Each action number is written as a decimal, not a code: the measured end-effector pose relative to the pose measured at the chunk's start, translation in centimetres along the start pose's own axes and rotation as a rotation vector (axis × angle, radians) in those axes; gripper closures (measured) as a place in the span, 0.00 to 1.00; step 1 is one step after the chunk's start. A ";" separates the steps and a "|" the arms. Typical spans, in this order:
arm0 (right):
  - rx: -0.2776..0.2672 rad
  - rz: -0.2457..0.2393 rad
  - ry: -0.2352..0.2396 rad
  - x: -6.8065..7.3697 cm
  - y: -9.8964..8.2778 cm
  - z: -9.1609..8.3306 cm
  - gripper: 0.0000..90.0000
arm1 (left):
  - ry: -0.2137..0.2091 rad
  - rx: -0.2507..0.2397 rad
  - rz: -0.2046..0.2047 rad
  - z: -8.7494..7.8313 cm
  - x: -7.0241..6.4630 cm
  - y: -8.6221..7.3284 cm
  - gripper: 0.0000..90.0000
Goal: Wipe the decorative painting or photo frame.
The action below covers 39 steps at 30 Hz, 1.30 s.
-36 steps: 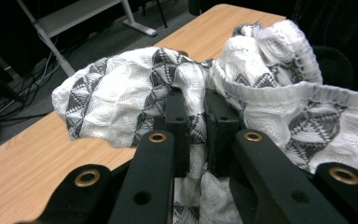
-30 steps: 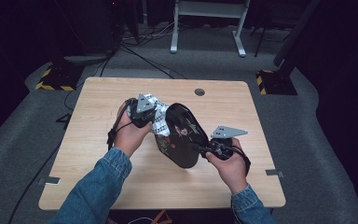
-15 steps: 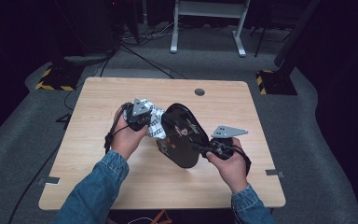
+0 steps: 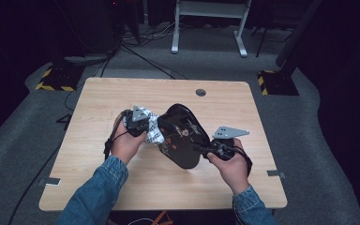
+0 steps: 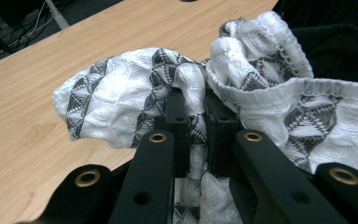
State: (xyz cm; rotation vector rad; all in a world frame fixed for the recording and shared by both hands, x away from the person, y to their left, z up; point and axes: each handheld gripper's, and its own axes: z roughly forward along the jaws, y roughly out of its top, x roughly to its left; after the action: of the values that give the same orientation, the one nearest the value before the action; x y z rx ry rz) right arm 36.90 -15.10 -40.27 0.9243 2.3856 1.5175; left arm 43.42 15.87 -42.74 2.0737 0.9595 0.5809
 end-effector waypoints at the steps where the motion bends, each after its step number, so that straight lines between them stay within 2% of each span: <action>1: 0.000 0.000 0.001 0.0 0.0 0.0 0.90 | 0.003 0.004 0.002 0.1 0.0 -0.1 0.91; 8: -0.001 0.000 0.001 0.0 0.0 0.0 0.90 | -0.002 0.041 0.001 0.7 -0.3 -1.1 0.91; 12: -0.002 0.001 0.002 0.0 0.0 0.0 0.90 | -0.017 0.053 -0.019 1.1 -0.5 -1.7 0.91; 15: -0.004 0.004 0.003 -0.1 0.0 0.0 0.90 | -0.023 0.059 -0.018 1.5 -0.7 -2.2 0.91; 36: -0.018 0.019 0.004 -0.3 -0.3 0.0 0.90 | -0.053 0.138 0.012 3.1 -2.5 -4.6 0.91; 39: -0.020 0.023 0.005 -0.4 -0.3 0.0 0.90 | -0.045 0.146 0.022 3.2 -2.8 -4.7 0.91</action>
State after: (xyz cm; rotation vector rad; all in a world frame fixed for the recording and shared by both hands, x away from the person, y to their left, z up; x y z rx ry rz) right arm 37.05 -15.46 -40.62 0.9486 2.3669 1.5503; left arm 41.76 14.27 -48.67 2.2195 0.9800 0.4852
